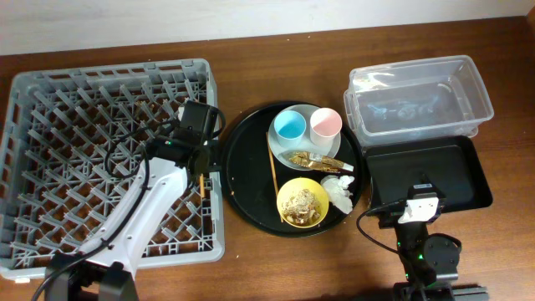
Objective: Sort waste into correct bins and load items into the dishwasher rack
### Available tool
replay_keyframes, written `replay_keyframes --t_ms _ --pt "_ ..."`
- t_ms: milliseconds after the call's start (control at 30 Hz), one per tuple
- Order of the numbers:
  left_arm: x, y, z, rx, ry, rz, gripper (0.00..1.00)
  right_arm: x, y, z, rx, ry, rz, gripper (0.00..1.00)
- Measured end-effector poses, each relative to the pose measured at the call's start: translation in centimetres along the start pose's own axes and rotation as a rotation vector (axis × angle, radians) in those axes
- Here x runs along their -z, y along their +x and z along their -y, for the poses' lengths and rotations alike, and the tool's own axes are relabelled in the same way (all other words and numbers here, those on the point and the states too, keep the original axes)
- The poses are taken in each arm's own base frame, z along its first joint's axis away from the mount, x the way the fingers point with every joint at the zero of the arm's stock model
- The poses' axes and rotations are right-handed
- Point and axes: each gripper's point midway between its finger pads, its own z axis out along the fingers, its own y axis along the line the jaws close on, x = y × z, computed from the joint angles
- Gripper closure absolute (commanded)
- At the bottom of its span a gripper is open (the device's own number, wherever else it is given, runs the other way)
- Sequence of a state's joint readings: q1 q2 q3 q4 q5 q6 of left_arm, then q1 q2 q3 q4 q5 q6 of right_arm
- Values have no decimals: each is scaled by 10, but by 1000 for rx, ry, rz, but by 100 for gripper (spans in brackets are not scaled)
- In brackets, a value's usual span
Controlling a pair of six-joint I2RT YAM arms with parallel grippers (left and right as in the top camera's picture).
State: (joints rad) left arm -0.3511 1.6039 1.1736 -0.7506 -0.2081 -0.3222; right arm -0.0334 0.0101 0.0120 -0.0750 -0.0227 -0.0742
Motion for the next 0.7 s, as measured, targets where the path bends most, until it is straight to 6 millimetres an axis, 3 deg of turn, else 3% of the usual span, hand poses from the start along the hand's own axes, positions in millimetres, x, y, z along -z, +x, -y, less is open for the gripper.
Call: replay_keyframes --t_ms 100,333,367,400,500,567,600,700 --pt "0 0 1 6 3 1 63 0 0 0 0 0 0 1" --pt "3 3 -1 2 -3 -22 61 0 0 0 -1 0 0 1" --pt "6 4 0 1 4 -32 36 0 0 0 0 0 0 1" --pt "11 0 3 2 26 -32 1 0 0 0 0 0 0 1" --pt "35 -13 21 11 145 13 2 0 0 0 0 0 0 1" --pt "53 -16 34 17 244 30 11 0 0 0 0 0 0 1" --pt "61 -15 42 14 301 29 25 0 0 0 0 0 0 2" --pt "68 -10 59 -5 383 8 38 0 0 0 -1 0 0 1"
